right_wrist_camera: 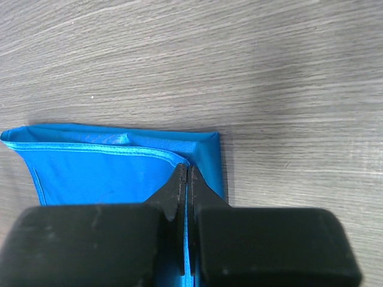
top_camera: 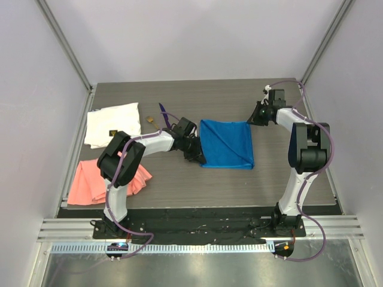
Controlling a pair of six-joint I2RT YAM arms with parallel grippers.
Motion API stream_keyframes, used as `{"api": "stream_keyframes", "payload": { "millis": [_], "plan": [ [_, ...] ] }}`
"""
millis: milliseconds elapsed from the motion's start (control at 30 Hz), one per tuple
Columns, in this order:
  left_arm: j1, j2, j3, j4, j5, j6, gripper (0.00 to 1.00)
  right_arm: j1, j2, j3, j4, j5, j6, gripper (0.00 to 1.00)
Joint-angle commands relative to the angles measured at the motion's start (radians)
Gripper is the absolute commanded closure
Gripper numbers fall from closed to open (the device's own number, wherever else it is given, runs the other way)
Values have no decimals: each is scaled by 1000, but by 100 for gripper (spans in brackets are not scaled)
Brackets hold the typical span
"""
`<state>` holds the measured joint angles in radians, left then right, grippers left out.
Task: Fold the napkin into a case and place the utensils inside
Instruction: Fold the top corner of the square-folded napkin at the center of the board.
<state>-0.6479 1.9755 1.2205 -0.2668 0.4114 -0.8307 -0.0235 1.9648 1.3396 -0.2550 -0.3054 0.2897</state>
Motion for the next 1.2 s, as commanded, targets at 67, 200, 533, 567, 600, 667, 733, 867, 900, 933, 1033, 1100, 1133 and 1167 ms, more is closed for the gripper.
{"api": "stream_keyframes", "payload": {
  "millis": [67,200,533,567,600,667,733,867,900,933,1033,1100,1133,1167],
  "plan": [
    [-2,-1,16,8,-2,8,81,-3,25,52,13,0,-29,99],
    [-2,-1,19,6,-2,8,81,-3,45,73,11,-4,-21,99],
    [-2,3,17,5,0,10,81,-6,54,95,5,18,-17,97],
    [-2,2,17,6,-2,10,81,-7,57,99,3,19,-18,97],
    [-2,2,17,6,-2,10,81,-7,60,101,2,19,-18,96],
    [-2,2,23,3,0,8,81,-9,69,112,-7,20,-18,94],
    [-2,-4,33,-8,7,10,81,-10,69,119,-26,28,-20,89],
    [-2,-43,89,-40,17,15,69,-13,20,151,-84,92,-27,66],
    [-2,-52,105,-48,17,15,66,-13,8,165,-116,107,-33,62],
    [1,-64,118,-54,29,10,60,-13,-10,174,-169,118,-38,60],
    [20,-70,178,-37,68,-19,58,-13,-98,159,-242,187,-38,50],
    [42,-35,227,23,105,-77,61,-13,-174,107,-265,177,-2,50],
    [66,-12,246,55,122,-99,67,-13,-208,77,-257,152,15,50],
    [79,11,285,87,153,-146,70,-13,-242,-12,-233,119,29,50]
  ]
}}
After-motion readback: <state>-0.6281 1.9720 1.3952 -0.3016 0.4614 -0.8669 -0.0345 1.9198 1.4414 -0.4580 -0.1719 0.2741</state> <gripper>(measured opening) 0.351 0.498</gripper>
